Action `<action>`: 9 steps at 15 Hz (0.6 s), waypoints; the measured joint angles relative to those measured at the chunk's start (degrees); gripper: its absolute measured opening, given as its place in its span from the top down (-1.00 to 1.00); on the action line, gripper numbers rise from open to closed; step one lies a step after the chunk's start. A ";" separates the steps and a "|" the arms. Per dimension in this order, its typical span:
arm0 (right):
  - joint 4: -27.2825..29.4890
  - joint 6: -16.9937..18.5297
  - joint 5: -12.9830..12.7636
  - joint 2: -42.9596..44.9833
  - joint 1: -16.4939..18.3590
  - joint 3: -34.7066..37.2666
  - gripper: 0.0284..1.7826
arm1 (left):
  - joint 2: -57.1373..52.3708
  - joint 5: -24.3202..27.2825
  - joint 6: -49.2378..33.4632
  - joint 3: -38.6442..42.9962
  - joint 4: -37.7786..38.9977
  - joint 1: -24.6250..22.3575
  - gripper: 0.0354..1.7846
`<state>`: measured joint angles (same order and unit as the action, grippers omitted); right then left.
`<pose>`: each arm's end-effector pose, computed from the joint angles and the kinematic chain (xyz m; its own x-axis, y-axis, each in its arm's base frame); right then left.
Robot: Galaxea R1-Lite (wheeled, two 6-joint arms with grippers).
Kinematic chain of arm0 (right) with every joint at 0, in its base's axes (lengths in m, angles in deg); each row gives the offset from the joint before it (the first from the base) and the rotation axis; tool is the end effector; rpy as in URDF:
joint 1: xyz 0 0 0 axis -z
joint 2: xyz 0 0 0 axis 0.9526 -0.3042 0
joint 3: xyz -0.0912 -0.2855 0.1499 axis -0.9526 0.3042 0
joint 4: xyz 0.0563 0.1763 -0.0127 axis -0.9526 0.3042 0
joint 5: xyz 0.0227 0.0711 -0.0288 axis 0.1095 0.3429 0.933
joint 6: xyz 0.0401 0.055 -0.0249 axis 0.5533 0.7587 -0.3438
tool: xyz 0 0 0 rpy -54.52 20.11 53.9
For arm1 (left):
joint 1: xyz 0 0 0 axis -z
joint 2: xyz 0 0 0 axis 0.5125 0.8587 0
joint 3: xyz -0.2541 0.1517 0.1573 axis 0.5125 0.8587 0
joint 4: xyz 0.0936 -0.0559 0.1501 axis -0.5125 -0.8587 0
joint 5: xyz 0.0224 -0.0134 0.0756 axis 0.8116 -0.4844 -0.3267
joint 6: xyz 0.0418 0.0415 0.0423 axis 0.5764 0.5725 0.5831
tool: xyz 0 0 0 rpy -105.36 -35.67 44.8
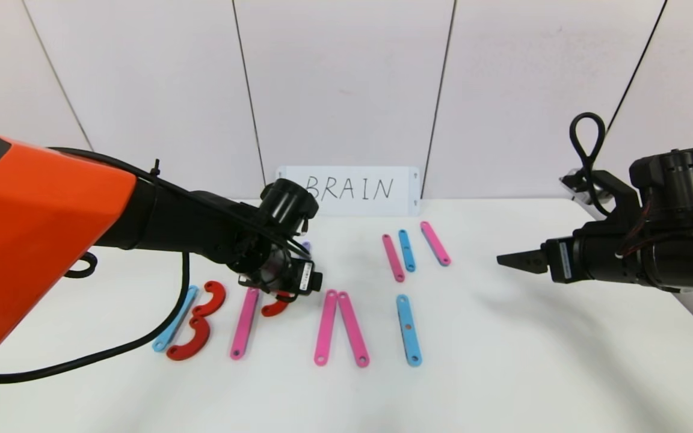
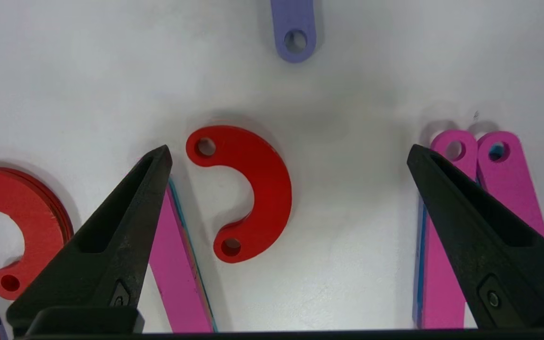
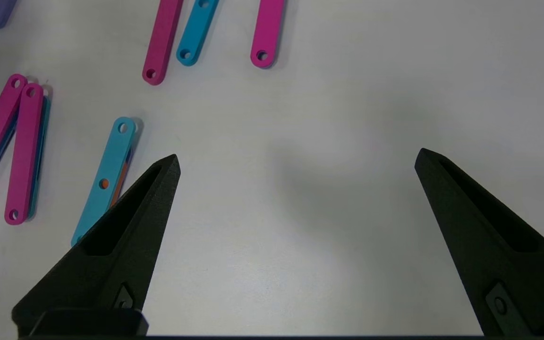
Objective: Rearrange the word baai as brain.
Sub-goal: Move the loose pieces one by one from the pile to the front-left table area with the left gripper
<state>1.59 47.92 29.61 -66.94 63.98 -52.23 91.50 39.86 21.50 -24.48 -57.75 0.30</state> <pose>0.3105 0.0611 0.1836 0.7369 0.3243 -0.5932 -0.3105 0.9418 0.1291 0.3800 -0.2119 0.1281 0.6018 -0.1197 -0.7896 0.1728 0.9848 -0.0175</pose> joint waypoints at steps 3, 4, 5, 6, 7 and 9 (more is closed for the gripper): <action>0.00 0.00 0.00 0.00 -0.02 0.01 -0.95 | 2.10 -0.13 -0.20 -4.00 0.06 -0.22 -0.95; 0.00 0.02 0.00 0.00 -0.02 0.04 -0.95 | 3.06 -0.16 -0.30 -5.57 0.06 -0.52 -0.95; -0.04 0.00 0.00 0.00 0.00 0.06 -0.95 | 4.02 -0.20 -0.26 -7.08 0.04 -1.04 -0.95; -0.04 0.00 0.00 0.00 0.00 0.09 -0.95 | 5.07 -0.20 -0.20 -8.57 0.02 -1.60 -0.95; -0.04 0.00 0.00 0.00 0.00 0.09 -0.95 | 6.01 -0.20 -0.13 -9.92 0.02 -2.04 -0.95; -0.02 0.00 0.00 0.00 0.02 0.09 -0.95 | 7.69 -0.09 -0.02 -11.89 -0.05 -2.76 -0.95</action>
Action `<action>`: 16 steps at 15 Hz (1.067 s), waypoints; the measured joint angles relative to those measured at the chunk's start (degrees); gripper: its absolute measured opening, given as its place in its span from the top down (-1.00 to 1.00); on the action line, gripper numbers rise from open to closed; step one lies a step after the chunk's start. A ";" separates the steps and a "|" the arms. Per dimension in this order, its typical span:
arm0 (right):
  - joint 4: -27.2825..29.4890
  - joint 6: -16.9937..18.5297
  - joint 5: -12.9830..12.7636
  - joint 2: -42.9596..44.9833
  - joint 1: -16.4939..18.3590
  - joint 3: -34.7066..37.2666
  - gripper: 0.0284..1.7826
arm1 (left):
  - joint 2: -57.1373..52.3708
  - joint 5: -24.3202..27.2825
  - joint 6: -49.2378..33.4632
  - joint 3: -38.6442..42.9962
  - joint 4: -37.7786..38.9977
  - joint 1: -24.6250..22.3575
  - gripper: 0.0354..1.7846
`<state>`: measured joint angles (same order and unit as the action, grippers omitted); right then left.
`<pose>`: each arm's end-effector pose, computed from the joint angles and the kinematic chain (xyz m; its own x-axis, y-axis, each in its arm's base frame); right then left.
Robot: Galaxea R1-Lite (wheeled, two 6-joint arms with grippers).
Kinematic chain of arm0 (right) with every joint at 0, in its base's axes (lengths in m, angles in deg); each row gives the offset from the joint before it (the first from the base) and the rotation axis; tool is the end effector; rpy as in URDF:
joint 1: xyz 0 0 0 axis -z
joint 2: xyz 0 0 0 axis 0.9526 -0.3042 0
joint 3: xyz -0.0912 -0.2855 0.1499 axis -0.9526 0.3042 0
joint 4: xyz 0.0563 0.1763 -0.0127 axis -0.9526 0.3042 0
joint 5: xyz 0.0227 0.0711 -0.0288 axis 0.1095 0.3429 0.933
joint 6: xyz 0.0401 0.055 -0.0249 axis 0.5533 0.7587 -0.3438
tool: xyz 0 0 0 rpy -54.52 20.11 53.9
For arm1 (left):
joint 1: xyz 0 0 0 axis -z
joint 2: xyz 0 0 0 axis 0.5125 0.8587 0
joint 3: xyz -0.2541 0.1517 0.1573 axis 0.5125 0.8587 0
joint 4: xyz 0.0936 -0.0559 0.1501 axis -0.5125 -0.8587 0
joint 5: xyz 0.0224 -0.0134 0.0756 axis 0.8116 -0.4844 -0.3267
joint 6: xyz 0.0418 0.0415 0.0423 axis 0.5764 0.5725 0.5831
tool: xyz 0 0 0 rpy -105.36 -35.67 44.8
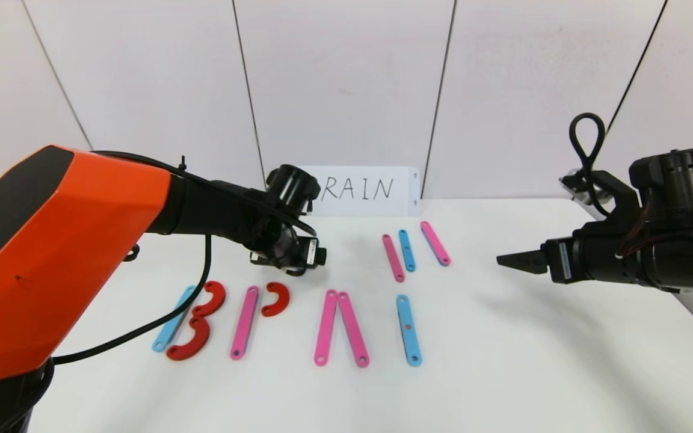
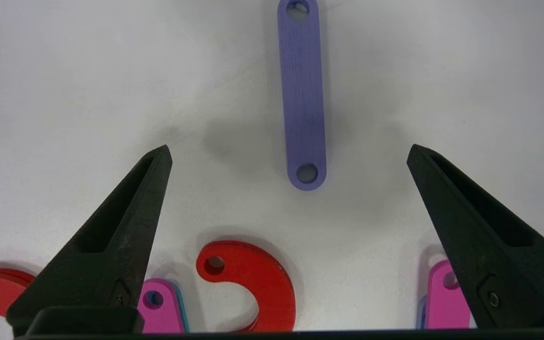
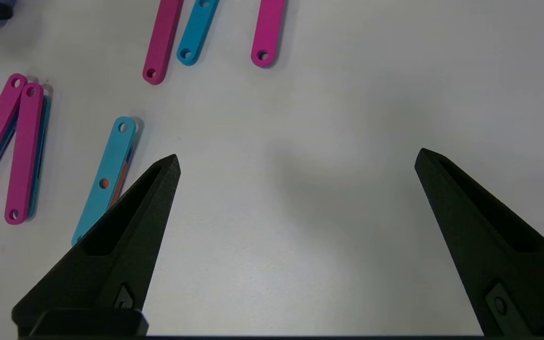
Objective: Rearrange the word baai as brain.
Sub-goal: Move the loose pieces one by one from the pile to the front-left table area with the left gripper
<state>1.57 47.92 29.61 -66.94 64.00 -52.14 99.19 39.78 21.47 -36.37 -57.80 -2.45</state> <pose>0.3104 0.0610 0.1832 0.7362 0.3239 -0.5942 -0.3100 0.9419 0.1293 0.4326 -0.2165 0.1236 0.6563 -0.1158 -0.7456 0.1261 0.9911 -0.0430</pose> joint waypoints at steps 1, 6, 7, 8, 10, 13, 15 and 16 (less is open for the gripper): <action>-0.01 0.02 0.00 0.00 0.02 0.00 -0.95 | 0.63 0.00 0.07 -0.57 0.00 -0.22 -0.94; -0.01 0.00 0.02 0.02 0.00 0.04 -0.95 | 2.78 -0.05 1.01 -2.23 0.00 -0.38 -0.47; -0.04 0.00 0.02 0.02 0.00 0.06 -0.95 | 3.27 0.00 1.05 -2.85 0.00 -0.49 -0.27; -0.04 0.00 0.00 0.02 0.00 0.09 -0.95 | 3.60 -0.02 1.04 -3.19 -0.02 -0.60 -0.05; -0.01 -0.06 0.00 0.02 -0.02 0.09 -0.95 | 3.99 -0.05 1.04 -3.46 -0.04 -0.60 0.37; -0.01 -0.09 0.00 0.13 -0.02 0.17 -0.95 | 4.24 0.00 0.96 -3.57 0.07 -0.60 0.72; -0.01 -0.09 0.02 0.16 -0.06 0.20 -0.95 | 4.24 -0.02 0.99 -3.57 0.02 -0.60 0.73; -0.04 -0.09 0.00 0.16 -0.05 0.20 -0.95 | 4.23 -0.02 0.99 -3.57 -0.06 -0.60 0.73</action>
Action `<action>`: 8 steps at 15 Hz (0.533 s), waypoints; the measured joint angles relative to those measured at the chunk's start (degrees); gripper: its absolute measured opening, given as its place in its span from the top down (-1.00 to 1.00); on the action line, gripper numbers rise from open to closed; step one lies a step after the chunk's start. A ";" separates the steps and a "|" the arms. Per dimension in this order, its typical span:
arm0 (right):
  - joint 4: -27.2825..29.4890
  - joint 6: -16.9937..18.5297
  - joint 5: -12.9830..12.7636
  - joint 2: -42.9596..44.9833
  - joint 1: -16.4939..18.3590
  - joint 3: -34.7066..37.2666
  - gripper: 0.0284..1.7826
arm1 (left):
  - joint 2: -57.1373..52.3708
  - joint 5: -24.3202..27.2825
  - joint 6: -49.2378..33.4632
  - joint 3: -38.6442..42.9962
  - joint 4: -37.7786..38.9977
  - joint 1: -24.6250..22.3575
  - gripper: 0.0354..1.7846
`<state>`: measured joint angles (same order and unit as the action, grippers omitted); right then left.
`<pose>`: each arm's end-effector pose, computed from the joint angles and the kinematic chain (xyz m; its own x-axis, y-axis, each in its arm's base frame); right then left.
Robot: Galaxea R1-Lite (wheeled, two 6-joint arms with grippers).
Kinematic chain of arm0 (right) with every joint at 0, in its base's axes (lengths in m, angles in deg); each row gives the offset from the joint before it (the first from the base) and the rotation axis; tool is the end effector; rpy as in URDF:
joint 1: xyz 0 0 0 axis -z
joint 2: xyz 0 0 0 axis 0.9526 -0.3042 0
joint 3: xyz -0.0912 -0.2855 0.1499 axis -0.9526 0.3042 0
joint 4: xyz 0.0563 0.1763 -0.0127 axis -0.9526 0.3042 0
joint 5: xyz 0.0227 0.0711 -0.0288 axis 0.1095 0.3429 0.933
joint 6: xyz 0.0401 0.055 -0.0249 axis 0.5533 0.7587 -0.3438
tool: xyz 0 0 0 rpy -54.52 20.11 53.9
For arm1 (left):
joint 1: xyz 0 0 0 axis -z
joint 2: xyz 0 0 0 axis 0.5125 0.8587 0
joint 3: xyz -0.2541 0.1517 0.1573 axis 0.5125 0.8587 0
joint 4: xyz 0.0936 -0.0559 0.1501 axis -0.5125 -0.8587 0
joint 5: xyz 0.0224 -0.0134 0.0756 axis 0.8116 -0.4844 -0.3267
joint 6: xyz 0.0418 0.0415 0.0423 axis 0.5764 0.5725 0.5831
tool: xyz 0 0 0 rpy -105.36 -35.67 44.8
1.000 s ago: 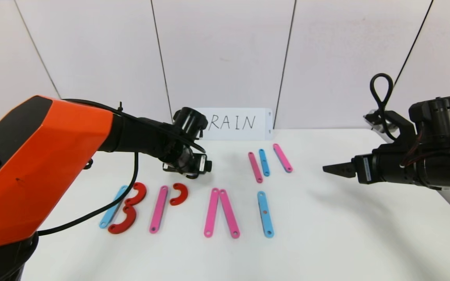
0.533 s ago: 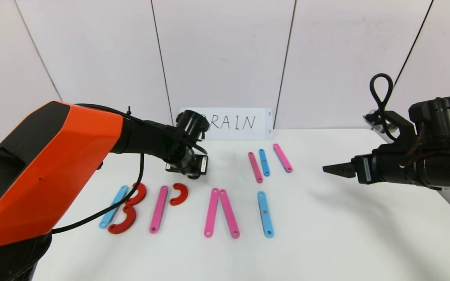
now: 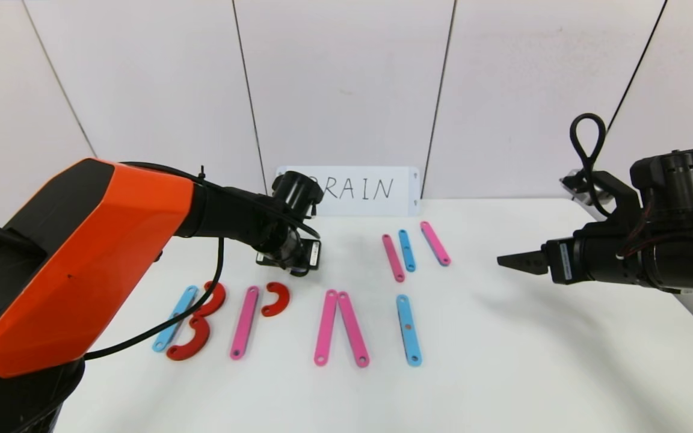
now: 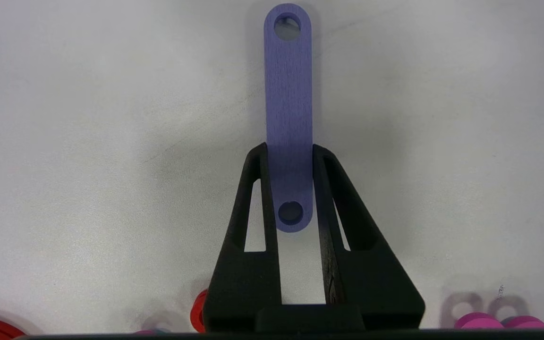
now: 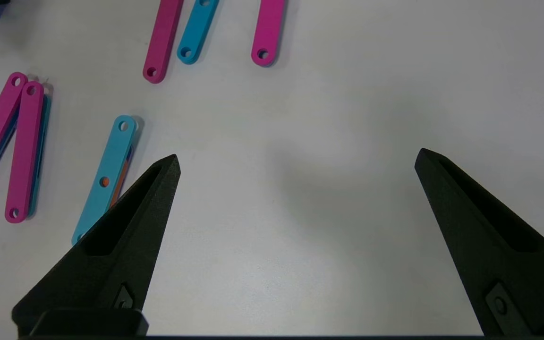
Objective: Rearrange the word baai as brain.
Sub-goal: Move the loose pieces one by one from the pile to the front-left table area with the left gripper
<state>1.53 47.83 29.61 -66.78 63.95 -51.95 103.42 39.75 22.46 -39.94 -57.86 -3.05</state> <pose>0.3094 0.0611 0.1832 0.7361 0.3245 -0.5940 -0.3118 0.9415 0.1280 0.4502 -0.2200 0.1046 0.6493 -0.1041 -0.7534 0.1279 0.9914 -0.0267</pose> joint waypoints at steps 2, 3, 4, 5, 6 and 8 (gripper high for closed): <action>-0.02 0.00 0.02 0.00 0.00 0.02 -0.95 | -0.22 0.02 -0.06 0.02 -0.38 0.02 0.73; 0.00 0.00 0.00 0.00 0.02 0.02 -0.95 | -0.62 0.02 -0.22 0.18 -0.63 0.11 0.73; 0.00 0.02 0.00 0.00 0.02 0.00 -0.95 | -1.27 0.02 -0.52 0.41 -0.74 0.18 0.73; 0.00 0.00 0.00 0.00 0.02 0.00 -0.95 | -2.22 -0.18 -0.69 0.85 -0.91 0.24 0.73; 0.00 0.02 0.00 0.00 0.02 0.00 -0.95 | -3.55 -0.52 -1.05 1.68 -1.10 0.35 0.73; -0.02 0.00 0.02 -0.06 0.02 -0.05 -0.95 | -6.75 -1.76 -2.84 4.07 -1.10 0.88 0.73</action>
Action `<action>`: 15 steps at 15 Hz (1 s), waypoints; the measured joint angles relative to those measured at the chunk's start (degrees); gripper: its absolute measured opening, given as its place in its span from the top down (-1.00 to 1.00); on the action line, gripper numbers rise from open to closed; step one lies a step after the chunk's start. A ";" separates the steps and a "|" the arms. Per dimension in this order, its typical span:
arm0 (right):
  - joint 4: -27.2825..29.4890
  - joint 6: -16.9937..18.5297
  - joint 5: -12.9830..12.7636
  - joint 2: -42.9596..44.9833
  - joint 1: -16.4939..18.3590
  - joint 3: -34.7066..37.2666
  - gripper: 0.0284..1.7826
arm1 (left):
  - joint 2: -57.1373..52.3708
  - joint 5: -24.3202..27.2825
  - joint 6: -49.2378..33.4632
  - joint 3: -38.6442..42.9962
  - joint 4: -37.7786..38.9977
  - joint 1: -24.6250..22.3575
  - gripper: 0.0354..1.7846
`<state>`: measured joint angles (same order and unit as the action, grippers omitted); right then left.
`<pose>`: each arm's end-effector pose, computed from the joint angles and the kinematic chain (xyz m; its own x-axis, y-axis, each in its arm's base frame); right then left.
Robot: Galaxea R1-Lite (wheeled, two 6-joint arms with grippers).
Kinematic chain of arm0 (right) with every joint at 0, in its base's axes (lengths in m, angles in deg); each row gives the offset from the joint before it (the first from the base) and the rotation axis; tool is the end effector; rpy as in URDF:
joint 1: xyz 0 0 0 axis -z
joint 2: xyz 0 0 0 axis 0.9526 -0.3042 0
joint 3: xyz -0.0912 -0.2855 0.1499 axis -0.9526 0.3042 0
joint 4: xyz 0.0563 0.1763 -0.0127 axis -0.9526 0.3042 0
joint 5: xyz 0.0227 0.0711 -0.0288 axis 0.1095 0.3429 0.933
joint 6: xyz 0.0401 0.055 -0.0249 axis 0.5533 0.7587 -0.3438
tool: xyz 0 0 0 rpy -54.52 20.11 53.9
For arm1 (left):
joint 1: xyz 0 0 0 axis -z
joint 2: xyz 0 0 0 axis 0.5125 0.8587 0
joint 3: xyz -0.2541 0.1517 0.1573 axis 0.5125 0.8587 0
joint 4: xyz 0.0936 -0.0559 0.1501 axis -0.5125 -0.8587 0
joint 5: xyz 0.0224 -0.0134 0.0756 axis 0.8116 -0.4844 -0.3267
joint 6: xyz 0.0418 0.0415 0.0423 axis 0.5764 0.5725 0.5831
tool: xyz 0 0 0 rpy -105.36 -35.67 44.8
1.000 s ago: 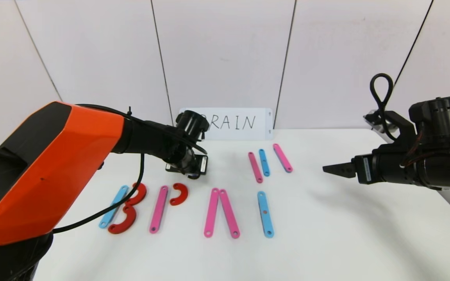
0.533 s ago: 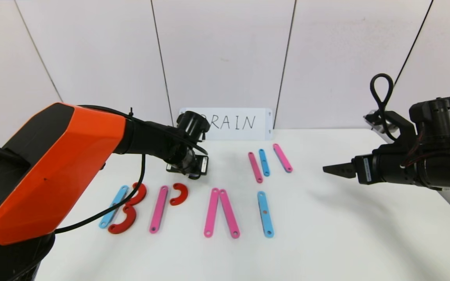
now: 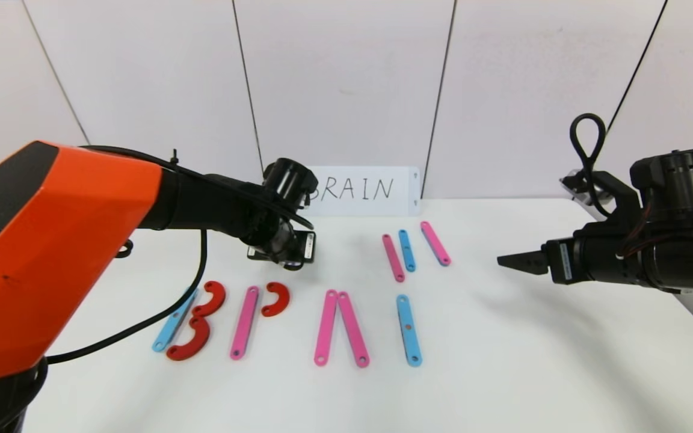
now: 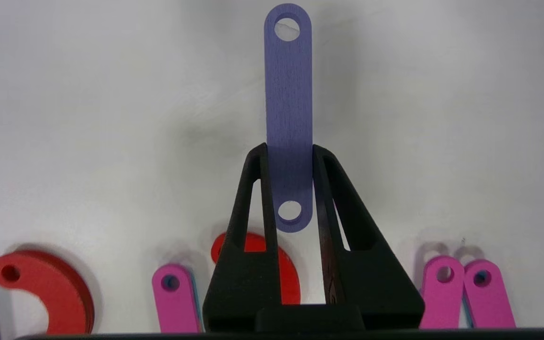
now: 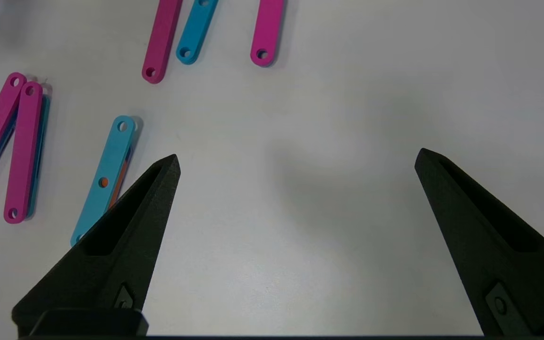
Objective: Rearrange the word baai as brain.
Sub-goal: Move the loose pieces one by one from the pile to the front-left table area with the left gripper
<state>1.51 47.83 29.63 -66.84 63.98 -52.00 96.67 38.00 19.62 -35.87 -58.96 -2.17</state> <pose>0.3097 0.0610 0.1832 0.7362 0.3245 -0.5939 -0.3116 0.9415 0.1282 0.4241 -0.2120 0.1405 0.6759 -0.0956 -0.7307 0.0881 0.9949 -0.0487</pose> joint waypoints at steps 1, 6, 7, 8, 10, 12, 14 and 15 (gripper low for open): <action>0.00 0.00 -0.02 -0.05 0.00 -0.01 -0.95 | -2.00 -1.05 -1.65 1.85 0.00 0.57 0.73; 0.00 0.02 0.00 -0.16 0.00 -0.09 -0.95 | -11.04 -7.28 -12.63 12.50 -0.23 4.46 0.73; 0.02 0.00 -0.02 -0.18 0.00 -0.06 -0.95 | -12.86 -7.72 -15.10 14.70 -0.26 5.42 0.73; 0.02 0.00 -0.02 -0.18 0.00 -0.06 -0.95 | -14.36 -7.89 -17.48 16.41 -0.52 6.34 0.73; 0.02 0.00 -0.02 -0.21 0.00 -0.12 -0.95 | -17.27 -8.00 -23.02 18.86 -3.32 8.59 0.73; 0.02 0.02 -0.02 -0.29 0.00 -0.22 -0.95 | -19.07 -8.08 -28.31 19.80 -7.31 10.58 0.73; 0.02 0.05 -0.02 -0.29 0.05 -0.22 -0.95 | -19.98 -8.08 -32.06 21.09 -8.74 11.78 0.73; 0.02 0.05 -0.02 -0.29 0.05 -0.22 -0.95 | -20.20 -8.11 -33.24 22.08 -8.83 12.19 0.73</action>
<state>1.53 47.88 29.61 -67.13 64.02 -52.21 76.47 29.89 -13.62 -13.79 -67.79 10.02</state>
